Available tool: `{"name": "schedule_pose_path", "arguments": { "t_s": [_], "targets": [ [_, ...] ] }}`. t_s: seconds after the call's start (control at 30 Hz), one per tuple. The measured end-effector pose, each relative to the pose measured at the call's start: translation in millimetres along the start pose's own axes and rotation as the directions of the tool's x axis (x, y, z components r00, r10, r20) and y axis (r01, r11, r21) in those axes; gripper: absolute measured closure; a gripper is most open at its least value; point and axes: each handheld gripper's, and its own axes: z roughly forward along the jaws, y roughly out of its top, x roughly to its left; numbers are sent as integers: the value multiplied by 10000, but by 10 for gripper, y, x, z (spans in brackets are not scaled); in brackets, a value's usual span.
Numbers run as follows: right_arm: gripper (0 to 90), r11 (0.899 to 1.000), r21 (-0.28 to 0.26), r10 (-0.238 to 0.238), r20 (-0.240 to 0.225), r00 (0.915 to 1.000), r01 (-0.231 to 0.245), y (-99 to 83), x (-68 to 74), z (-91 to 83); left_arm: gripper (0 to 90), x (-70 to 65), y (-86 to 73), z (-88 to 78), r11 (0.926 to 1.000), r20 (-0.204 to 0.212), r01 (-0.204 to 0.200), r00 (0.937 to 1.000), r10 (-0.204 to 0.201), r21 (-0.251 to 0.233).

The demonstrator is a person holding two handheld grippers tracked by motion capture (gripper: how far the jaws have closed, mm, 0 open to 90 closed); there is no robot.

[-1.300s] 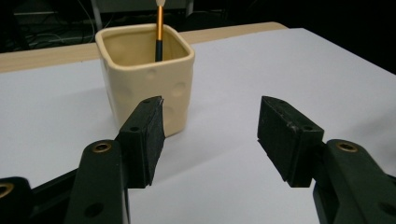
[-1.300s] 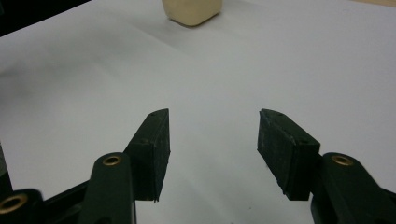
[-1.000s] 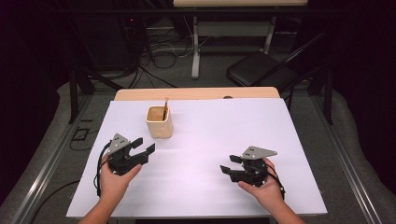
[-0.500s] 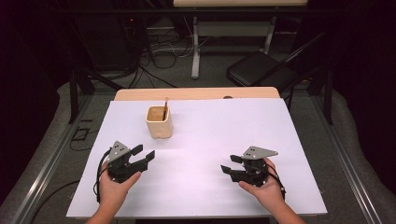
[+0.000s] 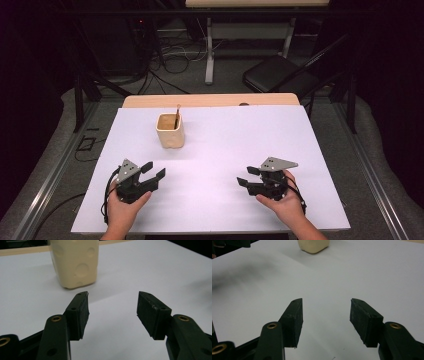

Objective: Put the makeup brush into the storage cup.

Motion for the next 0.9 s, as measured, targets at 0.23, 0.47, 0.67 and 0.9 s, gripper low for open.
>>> {"name": "schedule_pose_path", "arguments": {
  "t_s": [0.23,0.47,0.67,0.9],
  "targets": [
    [438,10000,78,-32,-13,10000,32,-6,-1,0,426,11,-95,11,9998,-14,192,9998,-192,7],
    [438,10000,57,-25,-3,10000,25,-12,2,0,425,17,-115,-15,9998,-124,193,9997,-193,-21],
    [438,10000,82,-53,15,10000,53,-21,1,0,425,5,-154,-2,9998,-107,161,9998,-160,80],
    [438,10000,81,-24,19,10000,24,-35,2,7,425,19,-177,-10,9996,-60,294,9996,-294,25]
  ]
}}
